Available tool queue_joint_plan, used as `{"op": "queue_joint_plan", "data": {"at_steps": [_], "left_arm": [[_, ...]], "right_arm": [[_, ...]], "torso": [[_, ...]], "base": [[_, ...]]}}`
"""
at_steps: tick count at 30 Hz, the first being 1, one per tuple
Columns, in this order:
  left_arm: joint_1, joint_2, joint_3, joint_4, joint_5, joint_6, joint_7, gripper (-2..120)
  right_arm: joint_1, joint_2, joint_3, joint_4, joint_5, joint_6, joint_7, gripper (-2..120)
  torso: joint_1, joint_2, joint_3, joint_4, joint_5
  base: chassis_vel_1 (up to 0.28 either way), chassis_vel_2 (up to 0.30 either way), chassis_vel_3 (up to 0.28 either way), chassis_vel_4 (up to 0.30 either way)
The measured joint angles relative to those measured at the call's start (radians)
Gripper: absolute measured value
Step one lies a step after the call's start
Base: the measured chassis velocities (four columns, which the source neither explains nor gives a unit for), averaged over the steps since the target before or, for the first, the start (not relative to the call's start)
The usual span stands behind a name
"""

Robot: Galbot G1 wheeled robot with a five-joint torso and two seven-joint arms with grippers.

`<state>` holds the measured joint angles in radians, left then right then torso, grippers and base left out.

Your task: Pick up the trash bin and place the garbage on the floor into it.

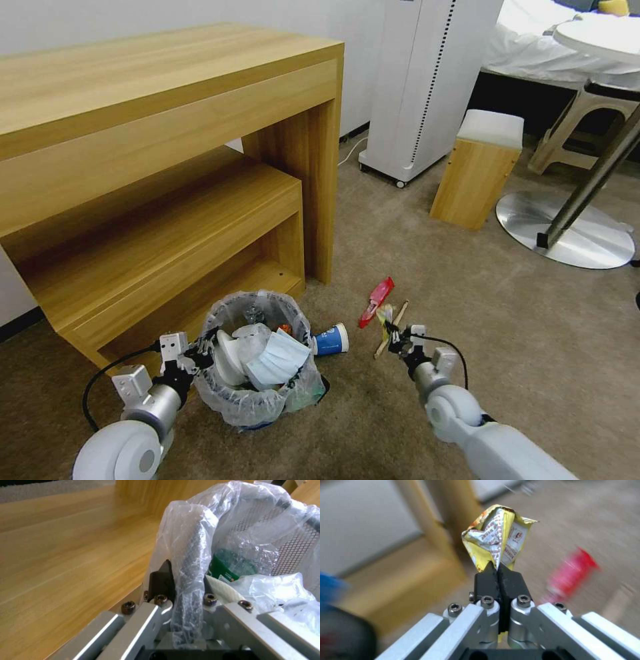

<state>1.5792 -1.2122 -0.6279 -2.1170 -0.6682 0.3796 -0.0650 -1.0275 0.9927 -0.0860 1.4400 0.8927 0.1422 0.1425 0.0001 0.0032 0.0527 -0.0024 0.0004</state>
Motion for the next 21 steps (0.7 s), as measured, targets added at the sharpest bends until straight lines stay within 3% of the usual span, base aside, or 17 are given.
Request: {"op": "queue_joint_plan", "data": {"at_steps": [4, 6, 8, 9, 11, 18, 21], "left_arm": [[-0.004, -0.006, 0.002, 0.008, 0.007, -0.001, 0.001, 2], [-0.004, -0.006, 0.002, 0.008, 0.007, -0.001, 0.001, 2], [-0.005, -0.015, 0.005, 0.014, 0.019, -0.001, 0.003, 2], [-0.005, -0.015, 0.005, 0.014, 0.019, -0.001, 0.003, 2], [-0.005, -0.022, 0.006, 0.015, 0.025, -0.002, 0.005, 2], [0.002, -0.041, 0.006, 0.013, 0.043, -0.002, 0.009, 2], [0.004, -0.051, 0.006, 0.01, 0.052, -0.002, 0.01, 2]], "right_arm": [[-0.018, -0.032, 0.015, 0.03, 0.003, 0.087, -0.119, 0], [-0.018, -0.032, 0.015, 0.03, 0.003, 0.087, -0.119, 0], [-0.033, -0.079, 0.031, 0.092, 0.036, 0.182, -0.298, 0], [-0.033, -0.079, 0.031, 0.092, 0.036, 0.182, -0.298, 0], [-0.033, -0.109, 0.035, 0.143, 0.062, 0.227, -0.406, 0], [0.0, -0.178, 0.007, 0.263, 0.146, 0.263, -0.605, 0], [0.036, -0.22, -0.033, 0.316, 0.205, 0.269, -0.69, 0]], "torso": [[0.0, 0.0, 0.0, 0.0, -0.0005], [0.0, 0.0, 0.0, 0.0, -0.0005], [0.0, 0.0, 0.0, 0.0001, -0.0003], [0.0, 0.0, 0.0, 0.0001, -0.0003], [0.0, 0.0, 0.0, 0.0001, -0.0003], [0.0, 0.0, 0.0, 0.0002, 0.0003], [0.0, 0.0, 0.0, 0.0003, -0.0011]], "base": [[0.0, 0.0, 0.0, 0.0], [0.0, 0.0, 0.0, 0.0], [0.0, 0.0, 0.0, 0.0], [0.0, 0.0, 0.0, 0.0], [0.0, 0.0, 0.0, 0.0], [0.0, 0.0, 0.0, 0.0], [0.0, 0.0, 0.0, 0.0]]}}
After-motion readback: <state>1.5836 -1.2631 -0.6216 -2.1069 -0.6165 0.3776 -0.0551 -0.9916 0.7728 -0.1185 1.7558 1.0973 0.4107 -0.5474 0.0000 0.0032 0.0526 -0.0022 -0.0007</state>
